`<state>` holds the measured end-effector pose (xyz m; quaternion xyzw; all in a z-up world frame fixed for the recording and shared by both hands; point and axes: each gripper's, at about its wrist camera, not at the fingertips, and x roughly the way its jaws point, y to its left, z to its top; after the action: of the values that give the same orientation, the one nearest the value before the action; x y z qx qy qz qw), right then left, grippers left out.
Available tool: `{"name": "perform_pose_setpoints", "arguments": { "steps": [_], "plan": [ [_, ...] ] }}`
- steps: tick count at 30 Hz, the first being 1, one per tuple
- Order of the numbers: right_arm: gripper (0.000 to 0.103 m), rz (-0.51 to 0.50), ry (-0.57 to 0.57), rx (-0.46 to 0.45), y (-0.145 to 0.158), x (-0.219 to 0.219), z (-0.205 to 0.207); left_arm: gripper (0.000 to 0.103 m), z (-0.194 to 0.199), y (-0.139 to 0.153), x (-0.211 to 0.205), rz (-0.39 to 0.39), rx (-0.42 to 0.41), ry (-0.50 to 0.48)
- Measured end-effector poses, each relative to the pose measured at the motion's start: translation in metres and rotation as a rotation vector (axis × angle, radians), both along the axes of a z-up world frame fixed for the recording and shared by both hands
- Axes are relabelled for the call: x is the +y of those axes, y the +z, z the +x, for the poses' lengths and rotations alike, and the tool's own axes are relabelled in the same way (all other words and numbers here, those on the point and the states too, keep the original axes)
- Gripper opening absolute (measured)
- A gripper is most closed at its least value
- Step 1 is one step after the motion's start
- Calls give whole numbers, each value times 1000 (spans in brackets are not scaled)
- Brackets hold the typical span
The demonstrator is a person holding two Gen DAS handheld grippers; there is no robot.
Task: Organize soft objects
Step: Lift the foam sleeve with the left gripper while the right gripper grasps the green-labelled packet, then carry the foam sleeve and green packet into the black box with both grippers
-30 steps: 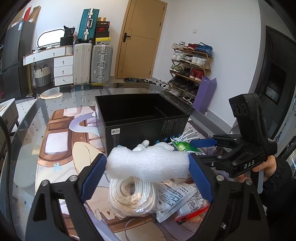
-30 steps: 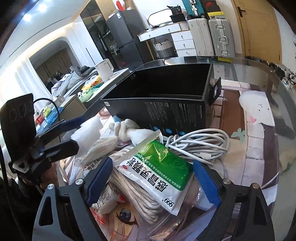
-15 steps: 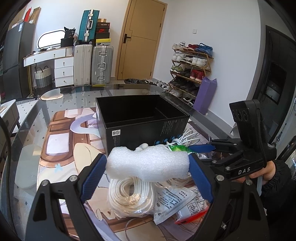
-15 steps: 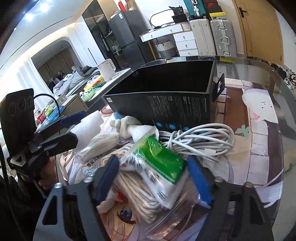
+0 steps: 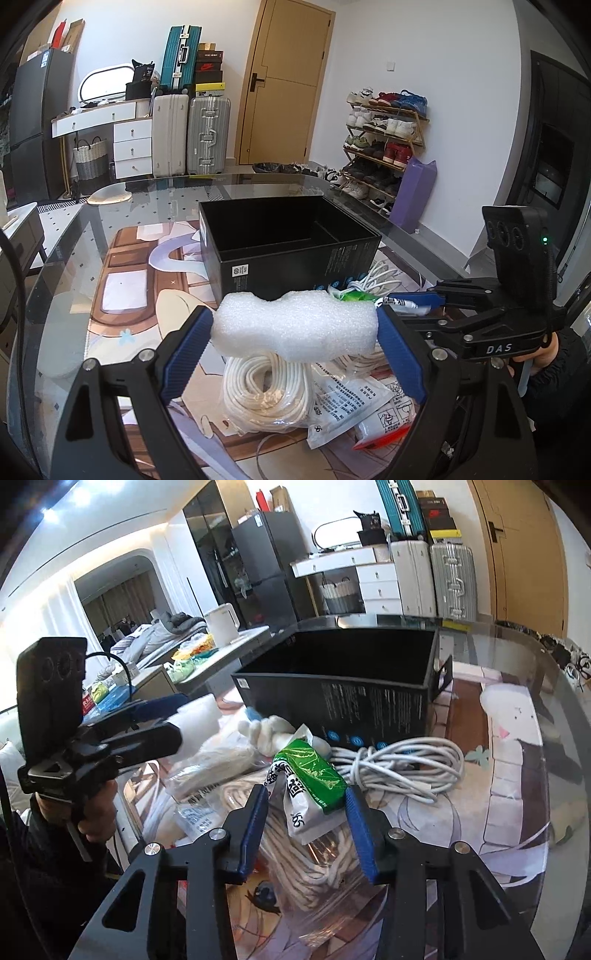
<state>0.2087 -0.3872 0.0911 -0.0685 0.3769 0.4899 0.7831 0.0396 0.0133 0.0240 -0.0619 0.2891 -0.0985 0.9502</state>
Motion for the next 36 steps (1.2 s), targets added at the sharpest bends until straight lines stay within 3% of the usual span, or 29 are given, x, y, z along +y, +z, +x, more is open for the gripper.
{"name": "perform_pose_setpoints", "arguments": {
  "steps": [2, 8, 12, 24, 25, 29, 36],
  "plan": [
    [38, 7, 2, -10, 3, -1, -2, 88, 0, 1, 1, -1, -3, 1],
    [38, -41, 18, -47, 2, 4, -6, 88, 0, 1, 1, -1, -5, 5],
    [53, -55, 4, -33, -1, 6, 4, 88, 0, 1, 2, -2, -4, 3],
    [63, -65, -4, 64, -13, 28, 28, 88, 5, -3, 4, -3, 6, 7],
    [61, -71, -5, 55, -13, 29, 27, 88, 5, -3, 5, -4, 6, 8],
    [27, -77, -4, 23, -12, 29, 20, 88, 4, -3, 4, -2, 2, 10],
    [23, -45, -11, -23, -3, 13, 4, 88, 3, 0, 5, -1, -9, 16]
  ]
}}
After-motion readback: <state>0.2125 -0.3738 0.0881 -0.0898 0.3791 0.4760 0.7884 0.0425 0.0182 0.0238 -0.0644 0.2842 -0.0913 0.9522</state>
